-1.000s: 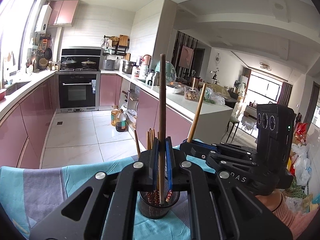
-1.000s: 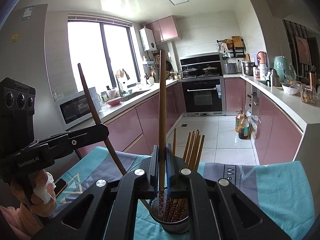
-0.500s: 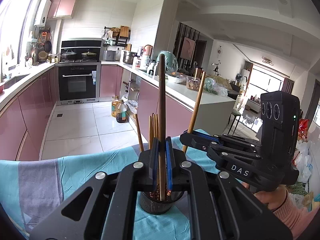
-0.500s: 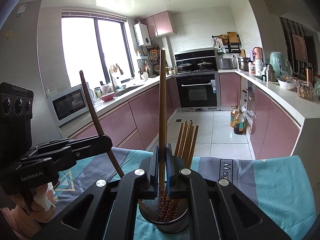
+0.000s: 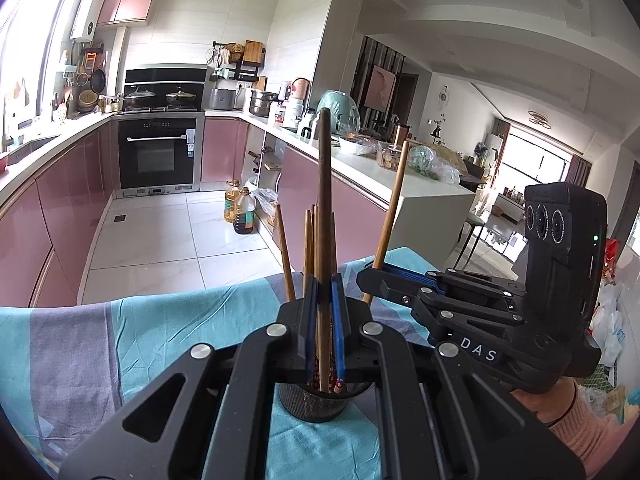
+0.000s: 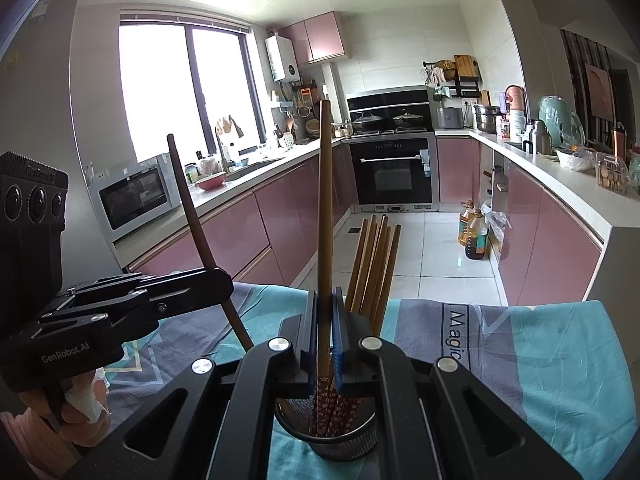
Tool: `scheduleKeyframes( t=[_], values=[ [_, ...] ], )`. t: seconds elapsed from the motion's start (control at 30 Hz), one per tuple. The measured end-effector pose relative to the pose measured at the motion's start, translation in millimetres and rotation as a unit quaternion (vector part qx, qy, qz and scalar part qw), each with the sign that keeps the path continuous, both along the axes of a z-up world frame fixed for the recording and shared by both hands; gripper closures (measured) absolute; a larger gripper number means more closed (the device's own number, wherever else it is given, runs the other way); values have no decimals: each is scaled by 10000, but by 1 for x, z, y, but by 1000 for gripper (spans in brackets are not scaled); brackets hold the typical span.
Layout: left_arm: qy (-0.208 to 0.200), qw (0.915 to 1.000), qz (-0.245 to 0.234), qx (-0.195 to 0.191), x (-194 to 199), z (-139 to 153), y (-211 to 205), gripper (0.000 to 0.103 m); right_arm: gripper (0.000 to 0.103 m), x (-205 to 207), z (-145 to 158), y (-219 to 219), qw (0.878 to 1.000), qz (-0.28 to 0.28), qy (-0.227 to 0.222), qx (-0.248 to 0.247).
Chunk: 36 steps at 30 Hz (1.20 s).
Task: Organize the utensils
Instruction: 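Lower both chopsticks into the mesh cup with both grippers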
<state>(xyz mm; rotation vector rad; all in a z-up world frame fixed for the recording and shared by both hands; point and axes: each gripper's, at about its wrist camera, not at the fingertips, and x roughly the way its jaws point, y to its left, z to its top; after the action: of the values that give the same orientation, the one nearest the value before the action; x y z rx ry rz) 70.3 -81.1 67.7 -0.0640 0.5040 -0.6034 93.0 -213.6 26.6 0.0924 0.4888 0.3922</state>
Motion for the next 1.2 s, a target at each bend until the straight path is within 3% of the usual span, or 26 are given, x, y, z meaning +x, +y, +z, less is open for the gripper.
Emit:
scheduleKeyframes(
  t=[0.73,1.2],
  values=[
    [271,9996,17,123,18,-13,-12,95,97,4,-13,-1,9999,25,162,-3],
    [221,9996,-8,183,17,-20,-18,95,97,7,-20,0,9996,54,259,-34]
  ],
)
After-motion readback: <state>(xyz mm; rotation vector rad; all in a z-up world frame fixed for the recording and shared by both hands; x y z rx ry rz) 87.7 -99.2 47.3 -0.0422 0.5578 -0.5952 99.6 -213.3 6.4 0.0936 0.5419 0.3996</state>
